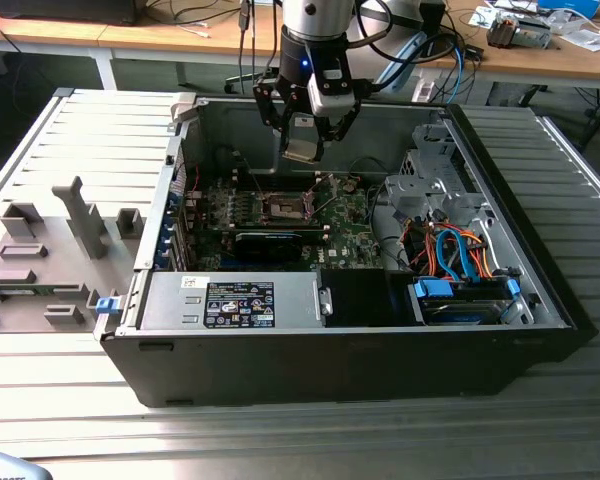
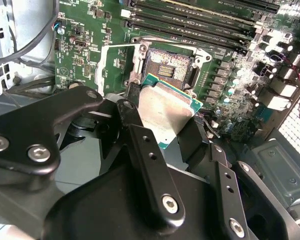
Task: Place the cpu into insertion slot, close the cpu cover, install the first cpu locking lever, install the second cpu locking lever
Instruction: 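Place the cpu into insertion slot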
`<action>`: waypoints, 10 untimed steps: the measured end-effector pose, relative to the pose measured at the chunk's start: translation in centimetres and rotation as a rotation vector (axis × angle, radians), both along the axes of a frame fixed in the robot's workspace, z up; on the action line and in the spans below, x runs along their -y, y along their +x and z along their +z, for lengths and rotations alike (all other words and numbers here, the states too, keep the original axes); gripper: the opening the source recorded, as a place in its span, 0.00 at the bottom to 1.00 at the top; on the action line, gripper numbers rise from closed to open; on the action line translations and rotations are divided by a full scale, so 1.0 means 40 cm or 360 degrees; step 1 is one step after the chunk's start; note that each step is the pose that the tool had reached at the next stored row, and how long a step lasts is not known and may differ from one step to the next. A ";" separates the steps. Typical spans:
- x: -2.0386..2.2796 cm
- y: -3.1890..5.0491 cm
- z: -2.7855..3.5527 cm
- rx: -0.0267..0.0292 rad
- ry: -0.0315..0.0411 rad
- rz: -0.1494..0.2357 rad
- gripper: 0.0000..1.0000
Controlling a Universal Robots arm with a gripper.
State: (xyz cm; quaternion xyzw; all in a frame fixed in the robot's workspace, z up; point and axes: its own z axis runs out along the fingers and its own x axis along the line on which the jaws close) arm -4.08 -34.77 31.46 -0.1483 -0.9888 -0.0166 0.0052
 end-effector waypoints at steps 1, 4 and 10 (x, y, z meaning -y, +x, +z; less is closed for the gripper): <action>0.000 0.000 0.000 0.00000 0.0000 -0.0002 0.55; 0.000 0.000 0.000 0.00001 -0.0001 -0.0006 0.55; 0.000 0.000 0.000 0.00000 -0.0002 -0.0015 0.55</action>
